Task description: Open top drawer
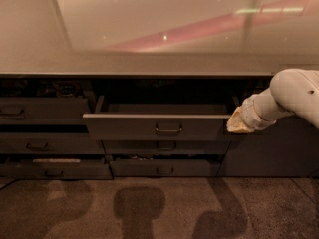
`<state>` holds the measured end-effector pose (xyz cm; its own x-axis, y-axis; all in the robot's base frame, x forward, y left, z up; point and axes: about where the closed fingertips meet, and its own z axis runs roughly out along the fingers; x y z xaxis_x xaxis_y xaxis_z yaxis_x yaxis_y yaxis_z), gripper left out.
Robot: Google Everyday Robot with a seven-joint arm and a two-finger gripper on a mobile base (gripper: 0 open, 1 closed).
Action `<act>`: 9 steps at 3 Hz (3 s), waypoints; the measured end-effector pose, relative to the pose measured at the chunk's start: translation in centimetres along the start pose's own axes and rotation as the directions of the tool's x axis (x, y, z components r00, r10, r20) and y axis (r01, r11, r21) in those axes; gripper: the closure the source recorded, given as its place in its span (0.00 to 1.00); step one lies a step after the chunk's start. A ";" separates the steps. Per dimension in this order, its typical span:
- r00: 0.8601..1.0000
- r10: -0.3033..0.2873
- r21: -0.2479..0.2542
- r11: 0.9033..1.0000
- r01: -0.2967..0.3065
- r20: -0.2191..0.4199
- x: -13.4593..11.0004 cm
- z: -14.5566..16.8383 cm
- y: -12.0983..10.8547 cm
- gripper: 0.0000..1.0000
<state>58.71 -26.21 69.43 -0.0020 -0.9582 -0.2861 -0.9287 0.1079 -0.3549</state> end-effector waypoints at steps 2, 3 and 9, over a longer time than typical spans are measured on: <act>0.999 -0.018 0.111 0.994 0.014 0.040 -2.4 -8.1 -0.8 1.00; 0.999 -0.020 0.096 0.995 0.016 0.039 -2.3 -7.0 0.0 1.00; 0.982 0.110 -0.076 0.989 -0.123 -0.154 0.7 1.6 -5.7 0.57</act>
Offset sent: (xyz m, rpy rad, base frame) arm -0.0368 0.0016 0.1054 0.0341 -0.1547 0.0051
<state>64.61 -27.08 69.83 -0.1612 -0.9698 -0.1832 -0.9469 0.2043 -0.2481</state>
